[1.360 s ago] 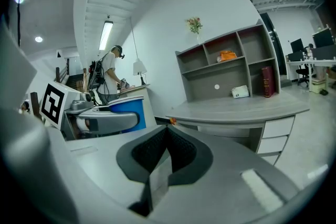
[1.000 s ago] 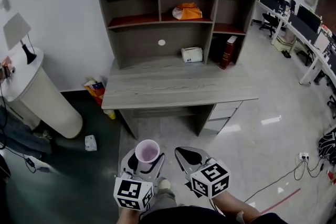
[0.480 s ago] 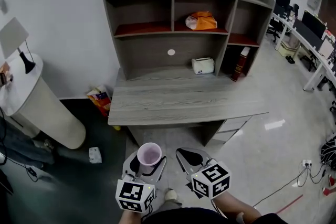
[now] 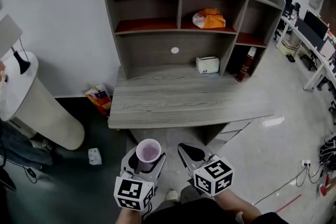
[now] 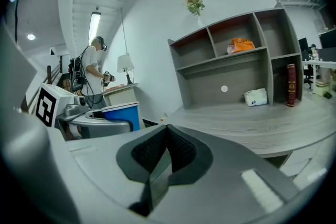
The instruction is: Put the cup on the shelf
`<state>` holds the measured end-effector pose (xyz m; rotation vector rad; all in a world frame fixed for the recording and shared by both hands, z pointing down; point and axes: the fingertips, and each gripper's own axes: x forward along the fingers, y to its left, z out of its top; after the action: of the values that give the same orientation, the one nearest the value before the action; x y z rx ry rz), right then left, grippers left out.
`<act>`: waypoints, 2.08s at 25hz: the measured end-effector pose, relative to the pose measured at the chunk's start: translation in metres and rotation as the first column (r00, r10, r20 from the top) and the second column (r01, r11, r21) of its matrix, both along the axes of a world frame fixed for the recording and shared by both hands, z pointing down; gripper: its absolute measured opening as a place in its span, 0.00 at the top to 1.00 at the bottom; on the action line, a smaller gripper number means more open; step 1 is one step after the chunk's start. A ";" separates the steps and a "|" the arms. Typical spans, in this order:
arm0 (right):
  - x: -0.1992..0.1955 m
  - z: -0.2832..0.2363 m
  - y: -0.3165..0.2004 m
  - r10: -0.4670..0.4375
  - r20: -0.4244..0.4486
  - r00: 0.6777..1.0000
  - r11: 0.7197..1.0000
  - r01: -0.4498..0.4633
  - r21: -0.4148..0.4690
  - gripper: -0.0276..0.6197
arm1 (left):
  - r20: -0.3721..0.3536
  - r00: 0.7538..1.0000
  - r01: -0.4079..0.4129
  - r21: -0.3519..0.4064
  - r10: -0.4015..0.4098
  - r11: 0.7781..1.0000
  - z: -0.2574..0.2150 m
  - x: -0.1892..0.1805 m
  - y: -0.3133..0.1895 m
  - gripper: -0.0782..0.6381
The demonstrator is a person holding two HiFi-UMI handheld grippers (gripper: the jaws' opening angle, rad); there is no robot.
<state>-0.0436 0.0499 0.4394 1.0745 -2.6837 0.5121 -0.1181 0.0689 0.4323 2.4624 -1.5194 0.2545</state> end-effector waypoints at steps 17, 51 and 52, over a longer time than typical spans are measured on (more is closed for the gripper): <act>0.006 -0.017 -0.119 -0.043 0.006 0.999 0.999 0.043 0.029 0.96 | -0.008 1.000 0.025 -0.017 -0.026 1.000 -0.006 0.017 -0.109 0.47; 0.018 -0.043 -0.269 -0.234 0.027 0.972 0.972 0.232 0.045 0.96 | 0.034 0.992 0.118 0.020 -0.119 0.993 -0.057 0.040 -0.274 0.47; 0.016 -0.046 -0.272 -0.236 0.027 0.971 0.971 0.235 0.048 0.96 | 0.034 0.993 0.112 0.024 -0.113 0.993 -0.060 0.039 -0.279 0.47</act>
<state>-0.0275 -0.2226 0.3937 0.7482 -2.8123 0.4307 -0.0792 -0.2103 0.3722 2.3912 -1.6776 0.2632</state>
